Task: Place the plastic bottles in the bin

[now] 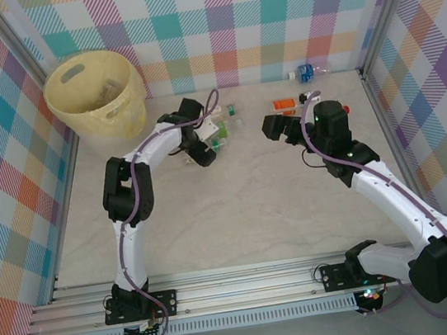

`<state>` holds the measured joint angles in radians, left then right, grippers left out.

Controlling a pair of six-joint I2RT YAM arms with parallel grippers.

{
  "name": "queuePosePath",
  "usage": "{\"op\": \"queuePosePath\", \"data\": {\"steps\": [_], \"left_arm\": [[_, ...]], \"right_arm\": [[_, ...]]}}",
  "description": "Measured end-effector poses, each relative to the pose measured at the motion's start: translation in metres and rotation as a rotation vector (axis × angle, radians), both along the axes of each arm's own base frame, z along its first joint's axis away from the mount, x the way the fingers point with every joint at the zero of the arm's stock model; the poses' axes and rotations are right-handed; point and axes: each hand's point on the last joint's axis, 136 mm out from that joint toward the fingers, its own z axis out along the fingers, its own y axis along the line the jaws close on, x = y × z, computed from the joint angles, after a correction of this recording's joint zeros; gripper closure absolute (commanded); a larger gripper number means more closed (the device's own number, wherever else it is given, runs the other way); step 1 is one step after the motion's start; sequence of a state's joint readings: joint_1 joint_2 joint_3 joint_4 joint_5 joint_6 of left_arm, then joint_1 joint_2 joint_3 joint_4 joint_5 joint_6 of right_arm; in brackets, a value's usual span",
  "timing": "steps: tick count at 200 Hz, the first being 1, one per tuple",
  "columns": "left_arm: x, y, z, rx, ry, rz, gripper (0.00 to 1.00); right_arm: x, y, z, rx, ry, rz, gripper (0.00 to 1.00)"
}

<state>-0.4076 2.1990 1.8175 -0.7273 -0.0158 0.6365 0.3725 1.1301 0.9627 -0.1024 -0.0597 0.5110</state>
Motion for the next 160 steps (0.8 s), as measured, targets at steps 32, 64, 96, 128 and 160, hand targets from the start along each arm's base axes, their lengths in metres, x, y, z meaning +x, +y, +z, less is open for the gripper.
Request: {"op": "queuePosePath", "data": {"steps": [32, 64, 96, 128, 160], "left_arm": [[-0.011, -0.003, -0.010, -0.015, 0.040, 0.000, 0.12], [-0.026, -0.004, -0.019, -0.033, 0.087, 0.008, 0.12], [-0.022, 0.003, -0.020, 0.008, 0.062, 0.030, 0.19], [-0.012, 0.005, -0.021, 0.042, 0.012, 0.041, 0.30], [-0.007, 0.002, -0.019, 0.039, -0.014, 0.048, 0.42]], "right_arm": [[0.000, 0.000, -0.001, -0.002, 0.004, 0.000, 0.00], [0.000, 0.000, -0.001, -0.002, 0.005, 0.000, 0.00], [0.000, 0.000, -0.002, -0.003, 0.008, 0.000, 0.00], [0.000, 0.000, -0.003, -0.004, 0.012, 0.000, 0.00], [0.000, 0.000, -0.005, -0.005, 0.017, 0.000, 0.00]]}}
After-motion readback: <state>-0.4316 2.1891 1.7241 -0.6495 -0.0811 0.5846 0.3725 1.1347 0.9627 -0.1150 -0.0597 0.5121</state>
